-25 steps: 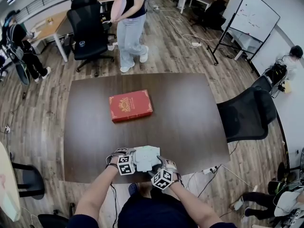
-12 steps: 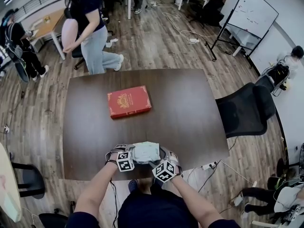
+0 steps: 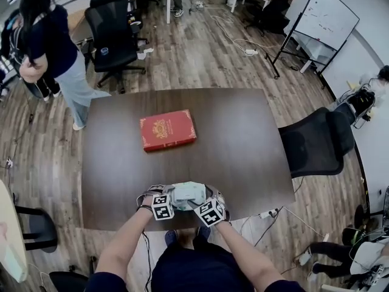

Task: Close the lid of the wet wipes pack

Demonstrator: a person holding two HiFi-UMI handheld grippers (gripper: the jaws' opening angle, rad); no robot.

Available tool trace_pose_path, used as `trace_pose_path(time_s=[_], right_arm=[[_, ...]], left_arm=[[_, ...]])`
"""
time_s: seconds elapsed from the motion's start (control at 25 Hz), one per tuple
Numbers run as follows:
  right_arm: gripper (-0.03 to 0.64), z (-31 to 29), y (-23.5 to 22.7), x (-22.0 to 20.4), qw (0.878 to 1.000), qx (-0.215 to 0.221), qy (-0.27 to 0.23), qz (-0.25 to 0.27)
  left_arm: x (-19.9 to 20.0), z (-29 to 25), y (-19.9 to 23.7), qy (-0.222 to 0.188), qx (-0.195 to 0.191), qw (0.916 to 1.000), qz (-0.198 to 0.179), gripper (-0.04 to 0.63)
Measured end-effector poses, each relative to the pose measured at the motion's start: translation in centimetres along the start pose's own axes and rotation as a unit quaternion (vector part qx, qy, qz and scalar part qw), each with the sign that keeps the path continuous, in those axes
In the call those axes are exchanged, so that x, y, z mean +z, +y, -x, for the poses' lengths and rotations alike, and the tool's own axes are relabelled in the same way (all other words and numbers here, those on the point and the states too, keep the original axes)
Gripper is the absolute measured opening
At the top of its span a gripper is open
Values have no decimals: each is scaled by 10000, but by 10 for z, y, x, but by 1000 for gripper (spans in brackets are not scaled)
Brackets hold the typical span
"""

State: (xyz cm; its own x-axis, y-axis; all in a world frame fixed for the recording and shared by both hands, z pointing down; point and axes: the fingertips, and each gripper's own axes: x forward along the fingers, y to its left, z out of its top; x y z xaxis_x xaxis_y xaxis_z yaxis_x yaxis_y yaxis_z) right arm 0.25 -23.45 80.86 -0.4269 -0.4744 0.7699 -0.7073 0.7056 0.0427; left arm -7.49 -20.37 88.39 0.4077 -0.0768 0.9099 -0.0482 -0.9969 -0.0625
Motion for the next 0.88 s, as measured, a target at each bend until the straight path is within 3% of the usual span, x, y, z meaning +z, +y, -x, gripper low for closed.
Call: trace_pose_path(time_s=[0.24,0.88], right_arm=[[440,-14,-9,3,9971,-4,105,-755],[440,-43,-22,-8,9902,-156,643,-1226]], left_arm=[[1,1,2,-34,33,10000,10,403],[1,0,2,-49,28,10000,14,403]])
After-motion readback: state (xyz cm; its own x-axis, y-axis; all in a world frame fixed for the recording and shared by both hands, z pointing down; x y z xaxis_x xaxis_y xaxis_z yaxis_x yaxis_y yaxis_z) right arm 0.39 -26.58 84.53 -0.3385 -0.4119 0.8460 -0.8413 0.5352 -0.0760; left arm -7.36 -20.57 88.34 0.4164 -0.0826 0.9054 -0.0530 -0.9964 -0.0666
